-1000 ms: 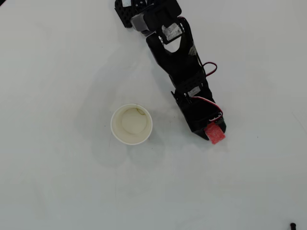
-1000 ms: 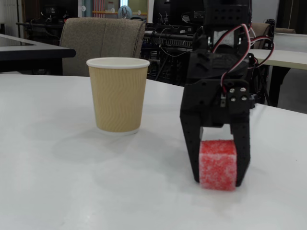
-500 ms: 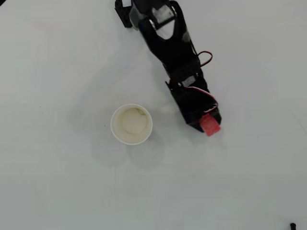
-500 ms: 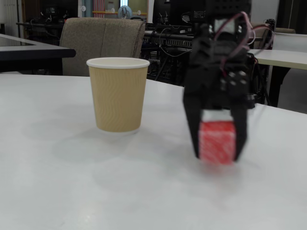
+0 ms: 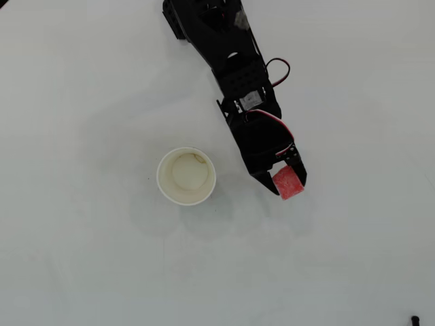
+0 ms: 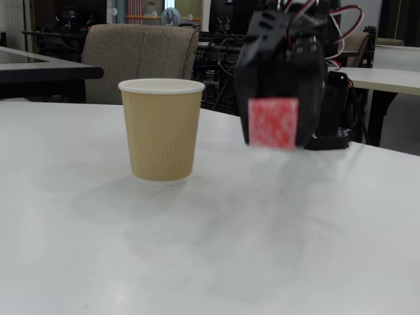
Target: Grasp a red cube and put it in the cup.
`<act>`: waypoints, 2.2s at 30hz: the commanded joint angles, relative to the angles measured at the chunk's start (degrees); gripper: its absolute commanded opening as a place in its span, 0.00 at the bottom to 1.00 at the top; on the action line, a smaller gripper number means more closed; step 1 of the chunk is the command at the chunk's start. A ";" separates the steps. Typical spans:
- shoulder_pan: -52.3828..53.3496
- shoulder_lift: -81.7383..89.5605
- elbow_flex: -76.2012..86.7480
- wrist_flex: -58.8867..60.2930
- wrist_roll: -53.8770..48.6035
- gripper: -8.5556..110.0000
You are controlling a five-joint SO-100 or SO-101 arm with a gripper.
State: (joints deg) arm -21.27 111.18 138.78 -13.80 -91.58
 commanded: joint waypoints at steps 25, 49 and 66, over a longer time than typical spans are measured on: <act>12.48 36.04 1.76 23.91 1.41 0.15; 23.47 34.45 -1.14 30.67 2.72 0.15; 26.81 38.94 -2.37 35.68 5.01 0.15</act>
State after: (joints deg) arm 4.66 147.04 141.68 20.92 -87.71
